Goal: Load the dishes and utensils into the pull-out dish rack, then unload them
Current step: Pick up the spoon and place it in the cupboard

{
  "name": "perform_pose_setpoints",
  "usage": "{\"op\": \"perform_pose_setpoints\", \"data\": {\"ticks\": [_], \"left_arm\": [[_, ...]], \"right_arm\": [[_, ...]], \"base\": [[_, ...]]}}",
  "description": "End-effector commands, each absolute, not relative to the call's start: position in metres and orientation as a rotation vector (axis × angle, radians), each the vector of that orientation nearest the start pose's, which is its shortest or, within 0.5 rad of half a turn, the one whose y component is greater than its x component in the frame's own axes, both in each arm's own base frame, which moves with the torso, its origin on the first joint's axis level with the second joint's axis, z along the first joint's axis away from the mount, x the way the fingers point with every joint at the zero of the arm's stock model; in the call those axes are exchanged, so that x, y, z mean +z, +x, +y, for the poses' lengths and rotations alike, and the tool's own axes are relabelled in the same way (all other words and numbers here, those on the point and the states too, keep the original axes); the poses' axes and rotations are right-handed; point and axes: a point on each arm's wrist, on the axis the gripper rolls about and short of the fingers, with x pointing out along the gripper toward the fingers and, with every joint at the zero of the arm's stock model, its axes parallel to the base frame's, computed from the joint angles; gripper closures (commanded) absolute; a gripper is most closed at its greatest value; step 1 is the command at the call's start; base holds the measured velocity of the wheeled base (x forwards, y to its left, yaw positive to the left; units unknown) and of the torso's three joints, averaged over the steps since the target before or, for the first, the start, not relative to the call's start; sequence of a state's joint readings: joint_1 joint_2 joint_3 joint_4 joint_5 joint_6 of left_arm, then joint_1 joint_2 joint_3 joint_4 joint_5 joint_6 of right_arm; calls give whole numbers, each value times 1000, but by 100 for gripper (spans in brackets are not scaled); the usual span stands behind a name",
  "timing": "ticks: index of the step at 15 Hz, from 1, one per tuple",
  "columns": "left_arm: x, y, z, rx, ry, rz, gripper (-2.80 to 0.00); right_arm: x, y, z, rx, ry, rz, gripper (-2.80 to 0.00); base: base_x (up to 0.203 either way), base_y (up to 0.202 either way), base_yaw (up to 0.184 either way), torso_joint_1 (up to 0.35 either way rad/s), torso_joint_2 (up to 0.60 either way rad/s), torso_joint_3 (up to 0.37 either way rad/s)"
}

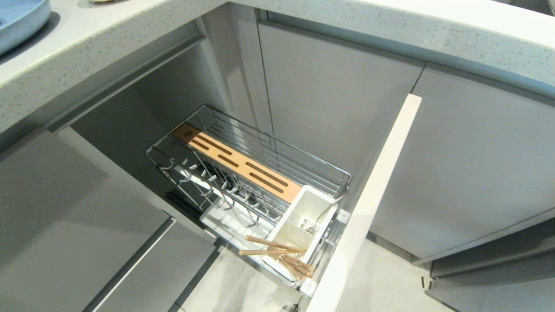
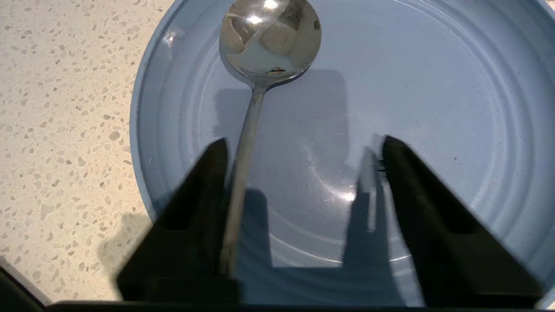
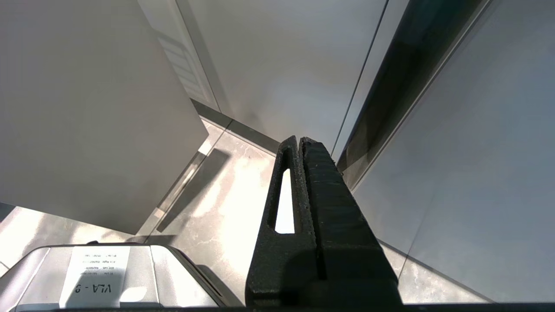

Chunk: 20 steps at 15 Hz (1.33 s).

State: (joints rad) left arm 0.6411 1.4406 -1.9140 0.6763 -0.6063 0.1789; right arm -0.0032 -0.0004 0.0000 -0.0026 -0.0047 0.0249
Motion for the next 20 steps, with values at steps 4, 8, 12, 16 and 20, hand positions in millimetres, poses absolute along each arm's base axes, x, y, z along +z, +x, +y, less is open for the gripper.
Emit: {"op": "perform_pose_setpoints", "data": {"ticks": [4,8,12,16,20], "left_arm": [[424,151,97,15,61,168,0],[423,151,97,13,76,175,0],[425,149,95,12,81,166,0],[440,128,75,5,-26,81,0],[457,99,45,-70,-281,-27,0]], "right_arm": [[75,-23,0,-8,25,-6,0],[75,-23,0,-8,25,-5,0],[75,-23,0,-8,25,-6,0],[75,-23,0,-8,25,-6,0],[75,-23,0,-8,25,-6,0]], "base": [[0,0,0,0,0,0],[0,0,0,0,0,0],[0,0,0,0,0,0],[0,0,0,0,0,0],[0,0,0,0,0,0]]}}
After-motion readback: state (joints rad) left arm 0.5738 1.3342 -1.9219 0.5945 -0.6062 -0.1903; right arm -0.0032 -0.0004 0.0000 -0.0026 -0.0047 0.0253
